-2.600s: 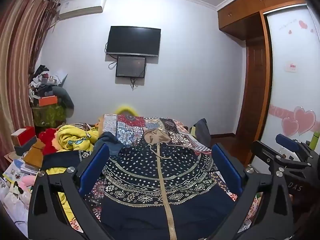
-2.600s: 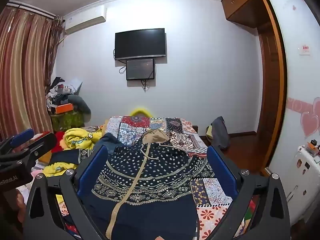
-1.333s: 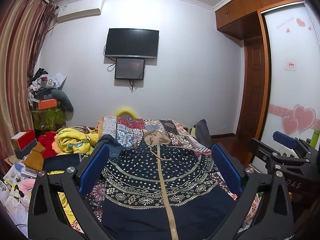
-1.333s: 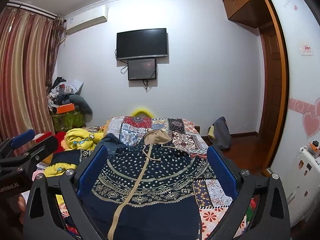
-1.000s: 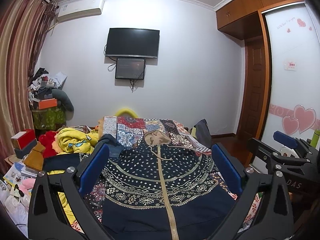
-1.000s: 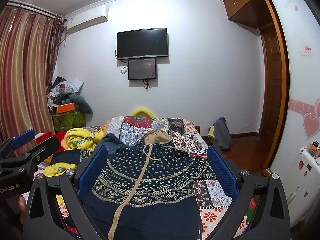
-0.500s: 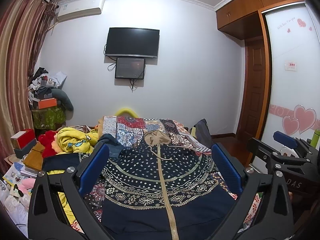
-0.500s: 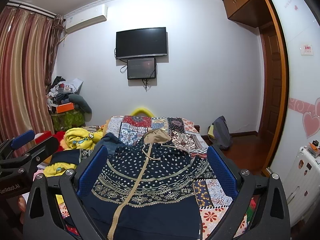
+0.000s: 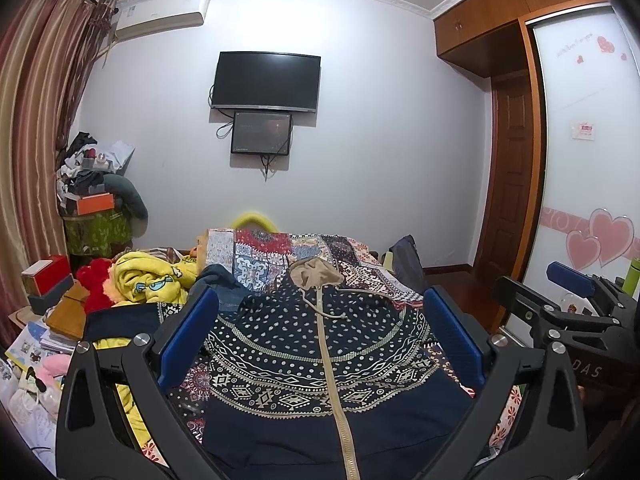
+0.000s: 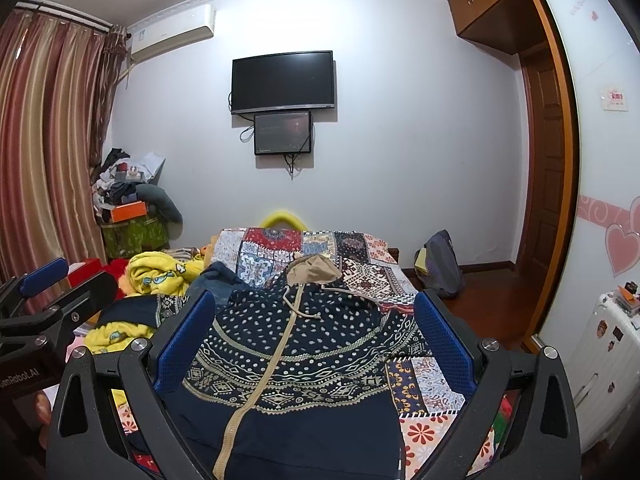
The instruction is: Fold large clothes
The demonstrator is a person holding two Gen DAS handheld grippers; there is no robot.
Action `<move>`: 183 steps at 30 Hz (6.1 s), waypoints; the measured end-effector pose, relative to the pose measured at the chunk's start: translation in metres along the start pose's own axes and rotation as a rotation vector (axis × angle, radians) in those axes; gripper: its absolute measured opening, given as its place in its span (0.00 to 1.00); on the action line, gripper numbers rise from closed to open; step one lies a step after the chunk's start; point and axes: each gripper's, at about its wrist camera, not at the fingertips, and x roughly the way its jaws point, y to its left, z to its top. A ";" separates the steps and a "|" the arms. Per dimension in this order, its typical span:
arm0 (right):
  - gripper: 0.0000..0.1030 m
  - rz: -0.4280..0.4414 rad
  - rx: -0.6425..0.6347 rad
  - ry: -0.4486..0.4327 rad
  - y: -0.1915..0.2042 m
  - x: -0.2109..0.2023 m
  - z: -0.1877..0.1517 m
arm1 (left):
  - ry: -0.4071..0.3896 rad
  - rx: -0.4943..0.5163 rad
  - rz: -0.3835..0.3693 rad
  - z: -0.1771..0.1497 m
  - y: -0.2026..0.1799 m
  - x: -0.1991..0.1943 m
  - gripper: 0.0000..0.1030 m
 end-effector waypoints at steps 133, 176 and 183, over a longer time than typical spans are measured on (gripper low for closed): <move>0.91 0.020 -0.112 0.667 -0.102 0.295 -0.072 | 0.850 0.192 -0.105 -0.141 -0.006 0.448 0.07; 0.72 0.324 -0.619 0.791 0.208 0.432 -0.124 | 0.733 -0.079 0.130 -0.142 0.255 0.343 0.52; 0.12 0.331 -0.614 0.721 0.214 0.427 -0.122 | 0.737 -0.133 0.126 -0.144 0.258 0.350 0.52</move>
